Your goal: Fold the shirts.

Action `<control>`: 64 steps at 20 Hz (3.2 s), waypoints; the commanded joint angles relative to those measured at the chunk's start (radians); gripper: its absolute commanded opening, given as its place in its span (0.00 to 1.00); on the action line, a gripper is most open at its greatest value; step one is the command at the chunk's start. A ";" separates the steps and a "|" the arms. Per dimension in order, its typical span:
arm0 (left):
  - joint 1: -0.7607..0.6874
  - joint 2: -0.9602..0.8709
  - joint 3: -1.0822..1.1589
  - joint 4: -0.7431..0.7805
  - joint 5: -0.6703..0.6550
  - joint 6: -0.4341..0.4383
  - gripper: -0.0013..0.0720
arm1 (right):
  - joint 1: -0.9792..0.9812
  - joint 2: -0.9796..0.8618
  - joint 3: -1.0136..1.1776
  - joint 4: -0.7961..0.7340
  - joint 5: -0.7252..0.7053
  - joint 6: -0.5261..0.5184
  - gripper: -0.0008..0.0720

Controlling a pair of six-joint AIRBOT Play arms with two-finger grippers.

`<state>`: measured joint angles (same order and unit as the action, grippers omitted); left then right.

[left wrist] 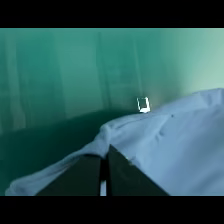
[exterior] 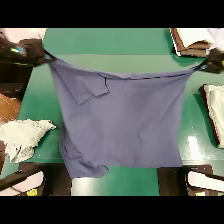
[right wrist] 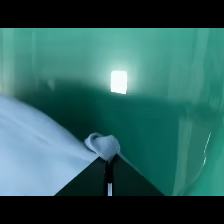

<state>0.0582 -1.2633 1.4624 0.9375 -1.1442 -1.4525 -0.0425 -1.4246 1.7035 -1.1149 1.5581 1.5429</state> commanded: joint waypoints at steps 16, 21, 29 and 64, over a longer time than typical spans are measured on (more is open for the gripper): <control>0.072 -0.464 0.304 0.100 -0.275 0.122 0.05 | -0.003 -0.284 0.034 -0.040 -0.103 -0.063 0.04; 0.049 -0.464 0.131 0.145 -0.256 0.068 0.06 | 0.011 -0.219 -0.195 -0.037 -0.188 -0.063 0.04; 0.049 -0.379 0.095 0.212 -0.293 0.027 0.52 | 0.031 -0.178 -0.227 -0.039 -0.149 -0.064 0.58; 0.049 0.446 -1.115 -0.105 -0.042 0.099 0.05 | -0.218 0.343 -0.830 0.012 -0.123 -0.108 0.58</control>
<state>0.1078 -0.8185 0.3431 0.8623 -1.1797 -1.3907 -0.1703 -1.1526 1.0149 -1.1004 1.4014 1.4399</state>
